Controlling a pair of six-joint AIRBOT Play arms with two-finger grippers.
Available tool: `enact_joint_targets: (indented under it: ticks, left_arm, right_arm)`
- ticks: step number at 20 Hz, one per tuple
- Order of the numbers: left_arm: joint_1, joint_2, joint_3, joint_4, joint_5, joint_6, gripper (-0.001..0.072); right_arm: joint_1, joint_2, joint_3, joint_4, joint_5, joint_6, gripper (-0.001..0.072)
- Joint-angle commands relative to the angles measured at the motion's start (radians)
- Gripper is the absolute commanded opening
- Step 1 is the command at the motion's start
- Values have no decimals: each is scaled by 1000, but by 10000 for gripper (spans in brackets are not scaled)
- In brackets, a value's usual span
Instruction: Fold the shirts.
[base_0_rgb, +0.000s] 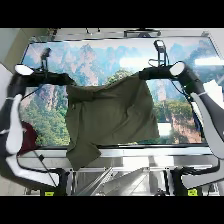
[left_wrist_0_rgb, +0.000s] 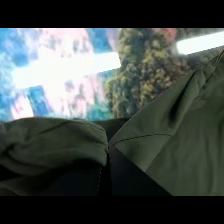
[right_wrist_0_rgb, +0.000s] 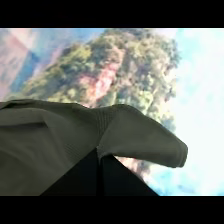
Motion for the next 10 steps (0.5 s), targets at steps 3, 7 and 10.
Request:
enact_joint_targets:
  ticks: [3, 7, 10]
  left_arm:
    - [-1, -236, 242, 47, -61, -39, 16]
    - [0, -291, 398, 55, -245, -112, 288]
    - [54, -283, 490, 118, -473, -303, 504]
  right_arm:
    - [0, -104, -3, 29, -187, 0, 19]
    - [-10, -81, 4, 18, -128, 0, 290]
    - [-83, 3, 4, 18, 97, 7, 382]
